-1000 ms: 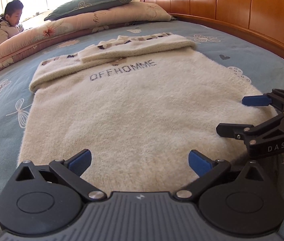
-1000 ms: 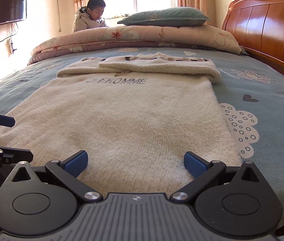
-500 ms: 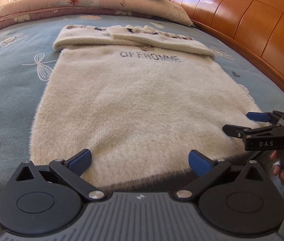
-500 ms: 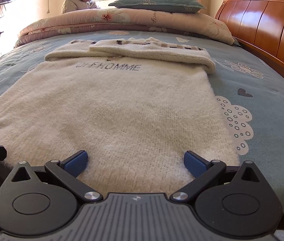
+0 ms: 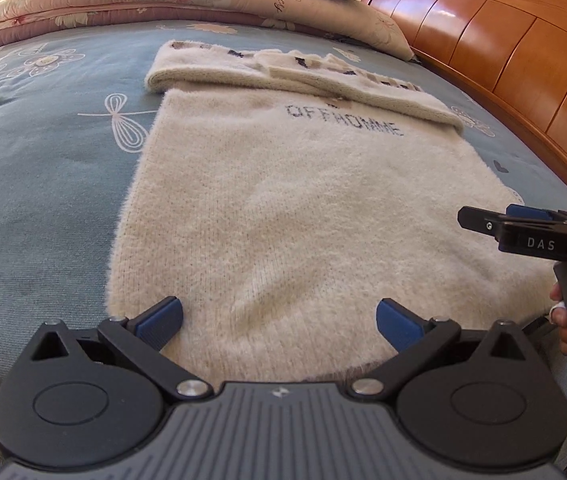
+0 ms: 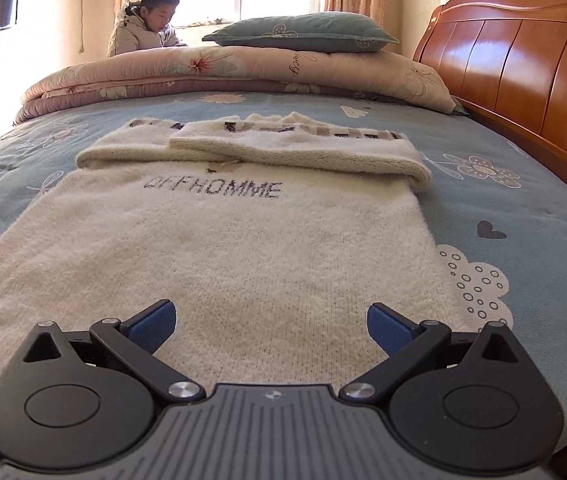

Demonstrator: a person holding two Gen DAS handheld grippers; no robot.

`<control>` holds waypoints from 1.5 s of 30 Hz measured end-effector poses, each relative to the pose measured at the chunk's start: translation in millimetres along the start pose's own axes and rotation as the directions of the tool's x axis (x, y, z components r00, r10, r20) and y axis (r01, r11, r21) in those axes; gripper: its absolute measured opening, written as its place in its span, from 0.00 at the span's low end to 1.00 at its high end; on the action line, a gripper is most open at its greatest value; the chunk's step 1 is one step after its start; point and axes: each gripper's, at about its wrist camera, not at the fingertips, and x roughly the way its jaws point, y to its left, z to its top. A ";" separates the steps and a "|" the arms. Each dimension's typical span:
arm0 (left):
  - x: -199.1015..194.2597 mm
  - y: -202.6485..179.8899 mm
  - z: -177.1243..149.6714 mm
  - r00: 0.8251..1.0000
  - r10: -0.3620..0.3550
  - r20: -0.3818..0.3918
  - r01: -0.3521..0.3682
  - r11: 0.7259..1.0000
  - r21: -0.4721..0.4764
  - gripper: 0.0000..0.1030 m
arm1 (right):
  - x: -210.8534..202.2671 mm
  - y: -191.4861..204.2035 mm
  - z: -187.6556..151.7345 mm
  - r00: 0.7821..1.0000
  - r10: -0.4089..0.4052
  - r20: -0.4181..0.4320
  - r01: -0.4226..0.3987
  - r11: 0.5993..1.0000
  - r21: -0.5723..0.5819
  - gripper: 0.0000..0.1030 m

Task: Fold clothes
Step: 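Move both open grippers toward the sweater hem edge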

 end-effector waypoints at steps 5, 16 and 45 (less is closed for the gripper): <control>2.3 -4.4 0.7 0.999 0.031 -0.010 -0.031 1.000 0.004 0.99 | 9.5 -20.0 -12.3 0.999 -0.025 -0.025 0.026 0.998 0.061 1.00; 8.0 -12.1 6.7 0.995 0.088 -0.047 -0.088 0.996 -0.005 0.99 | 6.4 -50.7 -3.9 0.997 -0.047 0.064 0.038 0.991 0.127 1.00; 22.4 -107.7 5.9 0.995 0.098 0.009 -0.094 0.918 0.384 0.99 | 25.6 -65.3 4.4 0.997 0.011 -0.072 -0.006 0.998 0.067 1.00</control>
